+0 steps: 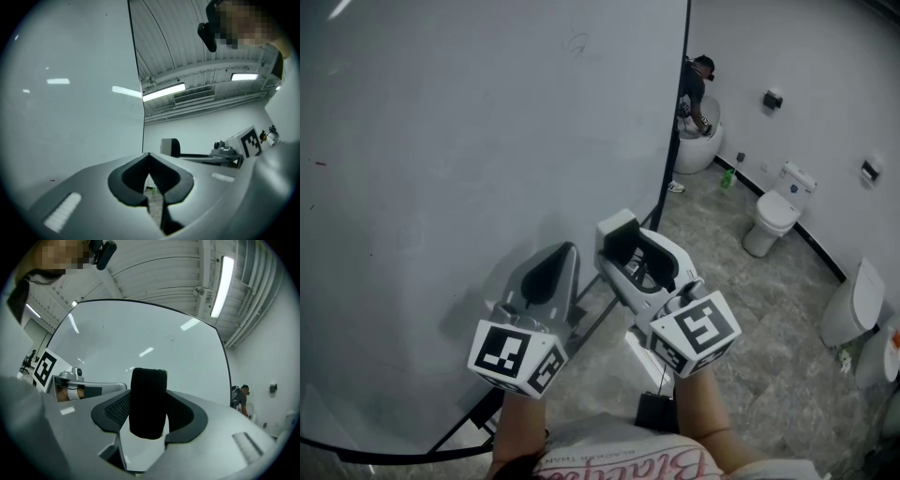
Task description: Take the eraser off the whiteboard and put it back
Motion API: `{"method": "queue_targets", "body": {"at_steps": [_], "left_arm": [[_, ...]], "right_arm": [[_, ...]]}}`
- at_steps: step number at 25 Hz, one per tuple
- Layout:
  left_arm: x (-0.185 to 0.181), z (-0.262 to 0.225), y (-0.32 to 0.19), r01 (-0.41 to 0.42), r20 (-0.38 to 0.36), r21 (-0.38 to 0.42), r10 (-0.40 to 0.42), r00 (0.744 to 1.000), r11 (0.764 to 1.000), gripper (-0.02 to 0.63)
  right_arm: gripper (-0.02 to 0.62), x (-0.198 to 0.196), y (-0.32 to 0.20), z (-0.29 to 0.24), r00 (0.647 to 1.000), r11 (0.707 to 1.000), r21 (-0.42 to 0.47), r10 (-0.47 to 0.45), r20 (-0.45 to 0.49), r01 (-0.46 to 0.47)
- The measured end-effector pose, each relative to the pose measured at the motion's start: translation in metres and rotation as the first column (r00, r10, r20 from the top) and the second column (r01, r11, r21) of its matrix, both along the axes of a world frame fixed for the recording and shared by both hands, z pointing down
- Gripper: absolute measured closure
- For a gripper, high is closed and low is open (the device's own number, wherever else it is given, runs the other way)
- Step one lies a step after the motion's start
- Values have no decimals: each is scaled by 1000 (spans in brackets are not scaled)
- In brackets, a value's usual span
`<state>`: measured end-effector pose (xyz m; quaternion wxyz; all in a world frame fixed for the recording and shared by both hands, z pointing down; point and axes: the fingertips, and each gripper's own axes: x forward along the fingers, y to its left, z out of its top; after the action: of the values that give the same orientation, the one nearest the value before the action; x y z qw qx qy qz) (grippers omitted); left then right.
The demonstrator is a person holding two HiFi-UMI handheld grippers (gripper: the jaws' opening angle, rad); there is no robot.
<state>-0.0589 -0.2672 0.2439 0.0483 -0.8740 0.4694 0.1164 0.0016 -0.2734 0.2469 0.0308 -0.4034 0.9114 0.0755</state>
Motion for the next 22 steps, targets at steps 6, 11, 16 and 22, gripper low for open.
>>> {"method": "queue_targets", "body": {"at_steps": [6, 11, 16, 22], "left_arm": [[-9, 0, 0, 15, -7, 0, -15, 1000, 1000, 606], [-16, 4, -2, 20, -26, -18, -21, 999, 1000, 606], [-23, 8, -4, 32, -37, -32, -33, 999, 999, 606], [-26, 7, -3, 37, -34, -25, -38, 999, 999, 606]], "right_arm": [[368, -33, -16, -37, 986, 977, 191, -63, -156, 92], [368, -65, -32, -62, 960, 955, 239, -116, -253, 178], [367, -89, -42, -81, 924, 933, 258, -150, -352, 250], [364, -106, -44, -89, 886, 918, 266, -159, -436, 296]]}}
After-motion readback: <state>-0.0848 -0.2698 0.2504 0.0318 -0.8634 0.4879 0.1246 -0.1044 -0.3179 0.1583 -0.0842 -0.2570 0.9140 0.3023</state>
